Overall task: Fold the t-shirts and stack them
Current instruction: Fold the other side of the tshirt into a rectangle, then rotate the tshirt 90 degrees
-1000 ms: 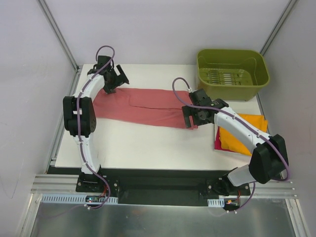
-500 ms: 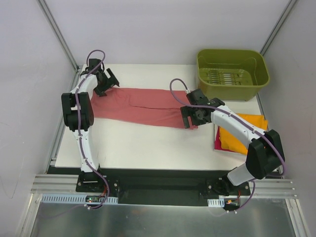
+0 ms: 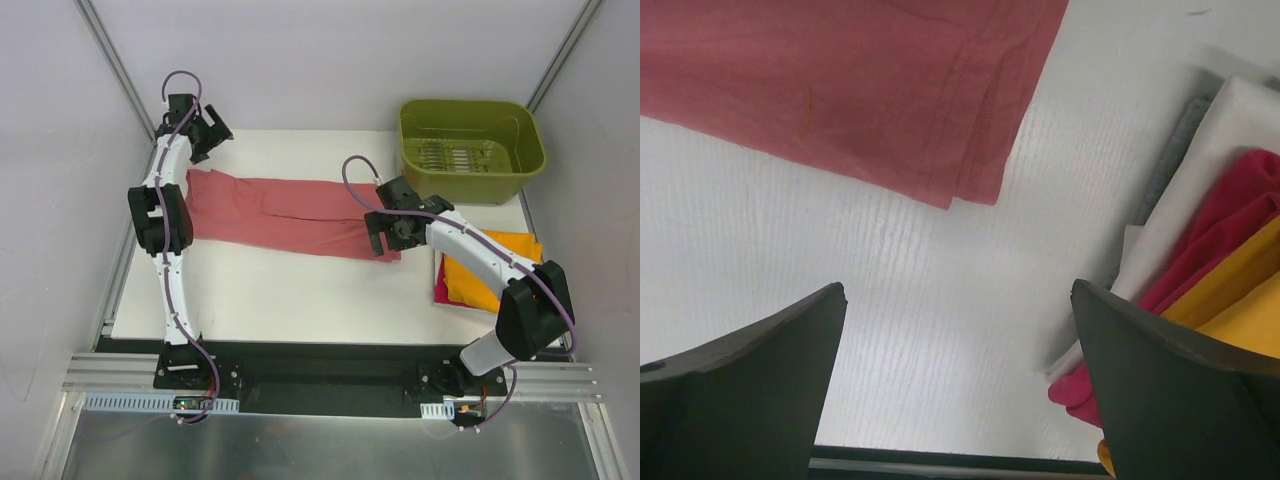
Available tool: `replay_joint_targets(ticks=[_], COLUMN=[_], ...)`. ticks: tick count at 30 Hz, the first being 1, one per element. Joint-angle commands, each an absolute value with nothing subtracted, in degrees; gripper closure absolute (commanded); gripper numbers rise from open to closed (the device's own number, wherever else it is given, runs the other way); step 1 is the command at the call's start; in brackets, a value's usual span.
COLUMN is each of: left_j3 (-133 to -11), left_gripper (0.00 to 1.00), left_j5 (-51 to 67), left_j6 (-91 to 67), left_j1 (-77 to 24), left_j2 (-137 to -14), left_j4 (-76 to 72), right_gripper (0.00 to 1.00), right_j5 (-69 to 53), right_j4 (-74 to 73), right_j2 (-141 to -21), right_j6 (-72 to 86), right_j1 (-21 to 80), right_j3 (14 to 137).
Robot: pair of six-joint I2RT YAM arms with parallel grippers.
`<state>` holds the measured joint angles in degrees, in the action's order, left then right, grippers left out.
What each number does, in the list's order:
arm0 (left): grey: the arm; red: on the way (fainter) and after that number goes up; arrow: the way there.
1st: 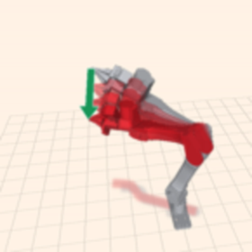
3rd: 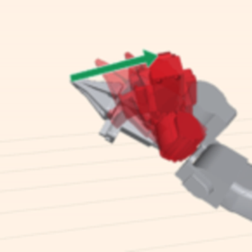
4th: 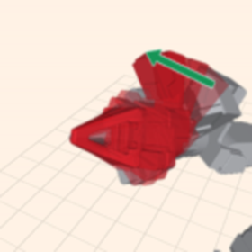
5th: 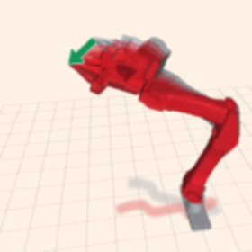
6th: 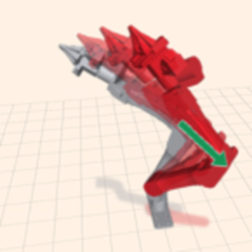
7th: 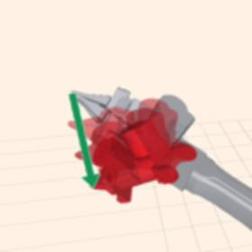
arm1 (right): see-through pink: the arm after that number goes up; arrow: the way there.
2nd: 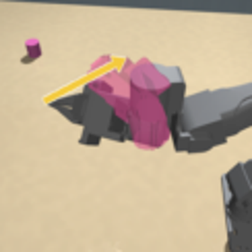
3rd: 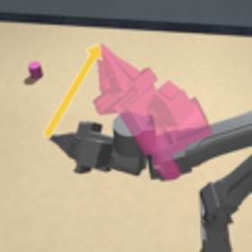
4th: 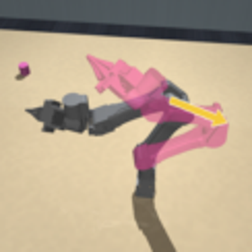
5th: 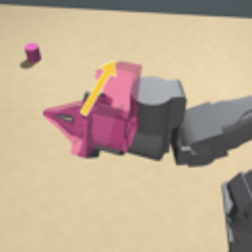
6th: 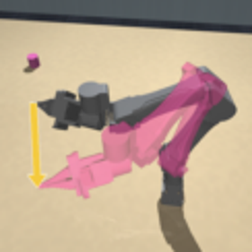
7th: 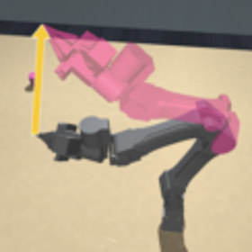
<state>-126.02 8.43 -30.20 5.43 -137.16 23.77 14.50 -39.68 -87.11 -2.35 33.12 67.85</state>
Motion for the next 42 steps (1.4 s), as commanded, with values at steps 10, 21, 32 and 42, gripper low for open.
replay_joint_targets(ticks=[10,21,32,42], left_j3=[-72.13,-69.25,-87.44,-114.65], left_gripper=[0.01,0.00,0.01,0.01], left_j5=[19.16,22.67,27.33,32.78], left_j6=[-42.45,-41.48,-42.97,-47.55], left_j1=[5.27,5.80,6.42,0.10], left_j2=[-98.19,-107.28,-124.09,-141.66], left_j4=[12.84,10.63,10.72,10.98], right_gripper=[0.00,0.00,0.00,0.01], right_j5=[6.33,-6.15,-14.40,-24.24], right_j4=[-36.65,-35.34,-28.06,-23.73], right_j2=[-108.96,-129.99,-122.01,-106.35], right_j6=[-8.88,-5.80,-0.89,5.10], right_j1=[32.96,29.09,29.88,46.66], right_j3=[93.67,112.33,89.09,74.09])
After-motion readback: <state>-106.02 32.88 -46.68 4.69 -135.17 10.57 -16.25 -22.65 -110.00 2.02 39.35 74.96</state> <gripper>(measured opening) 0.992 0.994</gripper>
